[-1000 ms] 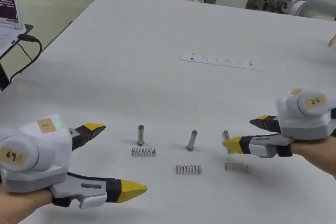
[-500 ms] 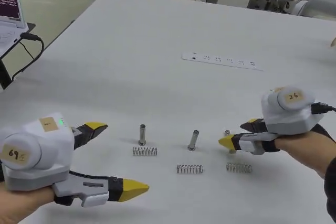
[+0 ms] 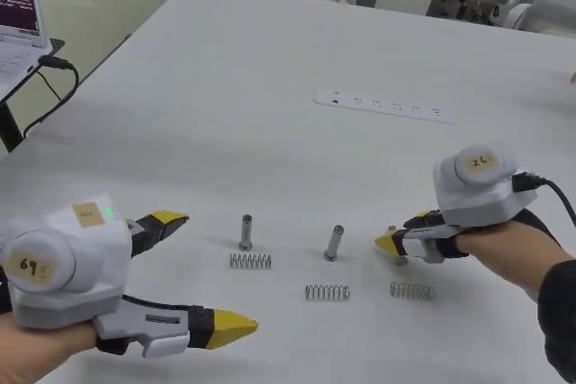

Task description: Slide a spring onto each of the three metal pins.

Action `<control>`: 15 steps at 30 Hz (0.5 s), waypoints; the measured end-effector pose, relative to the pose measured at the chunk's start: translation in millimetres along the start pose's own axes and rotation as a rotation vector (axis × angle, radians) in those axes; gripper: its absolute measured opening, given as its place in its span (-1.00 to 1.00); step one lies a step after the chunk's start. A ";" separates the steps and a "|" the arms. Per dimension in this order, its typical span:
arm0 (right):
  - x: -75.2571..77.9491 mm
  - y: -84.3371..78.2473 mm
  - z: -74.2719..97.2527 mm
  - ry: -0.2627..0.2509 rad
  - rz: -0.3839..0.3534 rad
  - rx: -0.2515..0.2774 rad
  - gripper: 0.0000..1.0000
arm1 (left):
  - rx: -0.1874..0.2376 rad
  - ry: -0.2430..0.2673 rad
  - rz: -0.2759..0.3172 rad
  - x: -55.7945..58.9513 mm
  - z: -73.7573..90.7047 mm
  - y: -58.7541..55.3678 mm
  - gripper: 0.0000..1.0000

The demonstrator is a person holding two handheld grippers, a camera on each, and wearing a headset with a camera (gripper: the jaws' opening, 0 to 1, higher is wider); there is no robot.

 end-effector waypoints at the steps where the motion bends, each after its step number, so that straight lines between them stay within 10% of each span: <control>1: 0.5 -0.1 -0.7 -0.001 -0.002 -0.003 -0.40 | 0.000 0.000 0.000 -0.1 0.0 0.0 0.87; 15: 1.4 0.3 -7.4 -0.027 -0.039 -0.053 -0.60 | 0.000 -0.001 0.006 -1.0 -0.2 -1.5 0.85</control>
Point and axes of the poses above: the centre of the closed fingertips' face, and the gripper's own axes: z roughly backward along the fingers, x roughly to its right, y roughly out of its top, the point moved 3 cm from there along z, roughly backward along the fingers, and after that the axes turned 8 degrees about x, right-handed, at the moved point
